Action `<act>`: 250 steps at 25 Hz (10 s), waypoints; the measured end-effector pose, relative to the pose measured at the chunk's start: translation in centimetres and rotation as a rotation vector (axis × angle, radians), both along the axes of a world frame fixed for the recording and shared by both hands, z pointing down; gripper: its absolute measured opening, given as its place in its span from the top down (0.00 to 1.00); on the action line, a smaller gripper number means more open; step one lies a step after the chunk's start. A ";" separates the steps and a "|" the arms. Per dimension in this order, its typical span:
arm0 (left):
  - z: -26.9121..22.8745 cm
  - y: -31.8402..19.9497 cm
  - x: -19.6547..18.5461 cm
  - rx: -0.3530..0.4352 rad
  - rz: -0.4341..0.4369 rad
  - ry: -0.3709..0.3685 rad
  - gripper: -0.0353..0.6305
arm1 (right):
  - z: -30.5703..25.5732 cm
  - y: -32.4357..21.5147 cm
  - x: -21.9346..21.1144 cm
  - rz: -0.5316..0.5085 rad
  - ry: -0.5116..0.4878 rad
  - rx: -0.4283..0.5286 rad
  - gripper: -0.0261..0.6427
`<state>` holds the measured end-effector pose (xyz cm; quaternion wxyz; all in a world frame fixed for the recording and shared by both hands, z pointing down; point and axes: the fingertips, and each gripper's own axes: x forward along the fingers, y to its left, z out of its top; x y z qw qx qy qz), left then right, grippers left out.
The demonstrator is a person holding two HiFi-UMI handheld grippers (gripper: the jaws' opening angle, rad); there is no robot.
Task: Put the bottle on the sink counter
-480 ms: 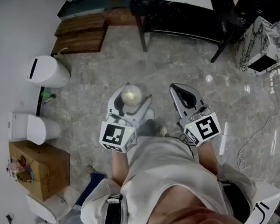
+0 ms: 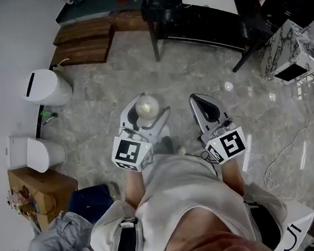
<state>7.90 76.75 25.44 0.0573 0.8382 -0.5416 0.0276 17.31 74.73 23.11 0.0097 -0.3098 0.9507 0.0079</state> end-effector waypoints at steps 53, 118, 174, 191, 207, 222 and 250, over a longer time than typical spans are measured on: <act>-0.1 -34.5 -3.8 -0.015 0.038 -0.002 0.45 | 0.4 -35.0 -3.3 0.053 0.010 -0.035 0.97; 2.9 -68.9 -13.5 -0.046 0.180 0.010 0.45 | 3.4 -67.2 -12.0 0.254 0.078 -0.108 0.97; 16.1 -96.9 -13.8 -0.183 0.078 -0.160 0.45 | 14.9 -94.2 -12.7 0.226 0.130 -0.294 0.97; 21.1 -101.6 -14.6 -0.222 0.103 -0.165 0.45 | 18.7 -96.6 -13.9 0.252 0.167 -0.364 0.97; 25.1 -104.4 -14.9 -0.267 0.095 -0.188 0.45 | 21.9 -98.1 -14.8 0.249 0.199 -0.405 0.97; 27.8 -105.3 -14.8 -0.321 0.094 -0.210 0.45 | 23.7 -98.6 -15.7 0.228 0.214 -0.430 0.97; 28.9 -105.3 -14.4 -0.374 0.080 -0.280 0.45 | 23.4 -98.7 -14.8 0.244 0.200 -0.433 0.97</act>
